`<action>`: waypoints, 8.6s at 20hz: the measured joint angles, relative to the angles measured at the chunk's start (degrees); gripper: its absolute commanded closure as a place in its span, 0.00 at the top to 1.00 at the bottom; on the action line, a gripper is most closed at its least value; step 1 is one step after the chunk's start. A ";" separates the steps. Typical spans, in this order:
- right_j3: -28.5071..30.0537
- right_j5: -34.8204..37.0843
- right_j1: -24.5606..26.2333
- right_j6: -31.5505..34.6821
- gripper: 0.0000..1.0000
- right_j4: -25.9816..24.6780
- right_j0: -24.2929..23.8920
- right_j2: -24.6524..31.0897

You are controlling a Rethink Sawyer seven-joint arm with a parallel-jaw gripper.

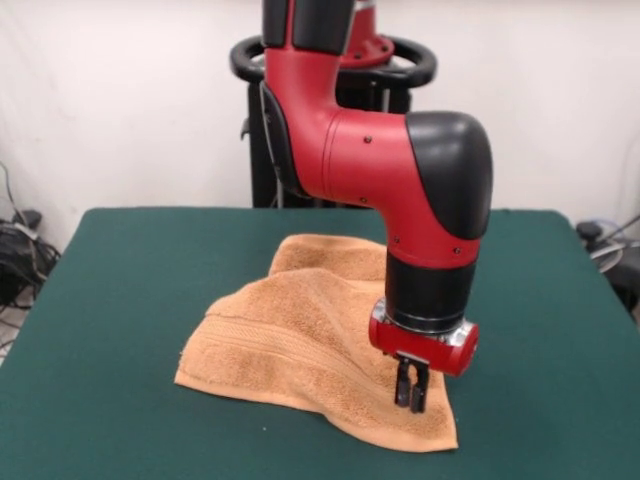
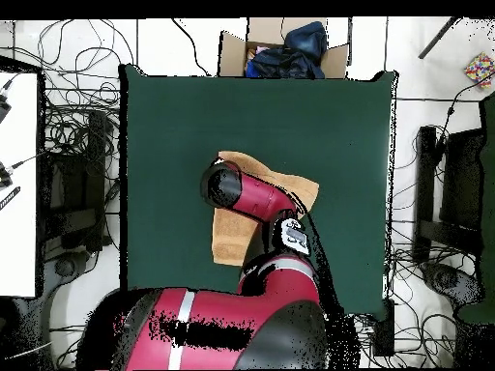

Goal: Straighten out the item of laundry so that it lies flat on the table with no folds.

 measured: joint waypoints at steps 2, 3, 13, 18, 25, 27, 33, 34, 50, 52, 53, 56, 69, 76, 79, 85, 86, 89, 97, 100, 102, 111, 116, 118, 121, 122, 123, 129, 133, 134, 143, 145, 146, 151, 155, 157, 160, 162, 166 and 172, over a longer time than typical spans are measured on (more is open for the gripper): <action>0.00 0.00 0.02 0.00 0.00 0.33 0.00 0.01; 0.00 0.00 0.03 0.00 0.00 0.38 0.00 0.01; -0.01 -0.23 0.08 0.00 0.00 0.92 0.04 0.06; -0.30 -1.19 0.28 0.00 0.00 1.52 0.41 0.06; -1.78 -3.30 1.06 0.00 0.00 3.52 1.55 0.09; -2.47 -3.74 1.47 0.00 0.00 4.95 2.26 0.00; -4.49 -4.81 2.66 0.00 0.00 9.07 4.55 -0.16; -4.87 -5.15 2.89 0.00 0.00 9.74 4.99 -0.15; -5.31 -6.04 3.19 0.00 0.00 11.02 5.64 -0.02; -5.31 -6.04 3.18 0.00 0.00 11.02 5.54 0.07; -5.31 -6.04 3.18 0.00 0.00 11.02 5.49 0.16; -5.31 -6.14 3.18 0.00 0.00 11.02 5.31 0.36; -5.54 -6.39 3.58 0.00 0.00 15.54 6.72 0.28; -6.30 -6.42 4.21 0.00 0.00 20.58 9.50 0.12; -6.30 -6.42 4.28 0.00 0.00 21.71 10.15 0.09; -6.94 -5.26 5.16 0.00 1.00 23.04 14.10 -4.70; -7.01 -5.03 5.21 0.00 1.00 23.04 14.34 -5.00; -7.54 -3.27 5.49 0.00 1.00 23.02 15.84 -6.90; -8.54 7.32 5.94 0.00 1.00 22.04 18.19 -12.25; -8.35 10.09 5.35 0.00 1.00 22.01 18.43 -14.25; -8.05 11.32 4.60 0.00 1.00 21.99 18.69 -15.23; -3.22 13.51 -7.75 0.01 1.00 21.93 22.30 -21.57; -3.76 17.79 -13.02 0.78 1.00 21.92 26.22 -27.83; -5.04 23.27 -14.98 2.06 1.00 21.88 28.03 -31.10; -6.93 30.95 -16.29 3.91 1.00 21.59 29.19 -34.10; -7.42 32.97 -16.54 4.33 1.00 21.37 29.38 -34.78; -8.25 36.46 -16.91 5.06 1.00 20.84 29.65 -35.88; -11.93 54.90 -19.43 8.23 1.00 16.05 30.41 -41.23; -12.23 58.21 -21.43 8.24 1.00 12.55 30.26 -43.06; -12.19 57.97 -21.92 8.24 1.00 11.88 30.11 -43.27; -9.26 50.53 -25.46 8.24 1.00 9.76 28.33 -43.50; -7.93 47.74 -26.26 8.24 1.00 9.50 27.62 -43.51; -7.36 46.67 -26.58 8.24 1.00 9.35 27.32 -43.51; -4.46 43.31 -27.97 8.24 1.00 8.19 25.87 -43.19; -1.49 39.61 -29.25 8.24 1.00 7.05 24.45 -42.22; 0.56 35.81 -30.36 8.13 1.00 6.32 22.94 -40.61; 3.95 27.62 -32.76 6.91 1.00 4.28 18.76 -36.08; 5.45 23.32 -33.80 6.07 1.00 2.69 16.45 -33.77; 9.43 11.81 -36.68 2.09 1.00 -3.66 9.65 -26.87; 11.59 9.86 -38.77 -0.21 1.00 -8.89 6.99 -22.18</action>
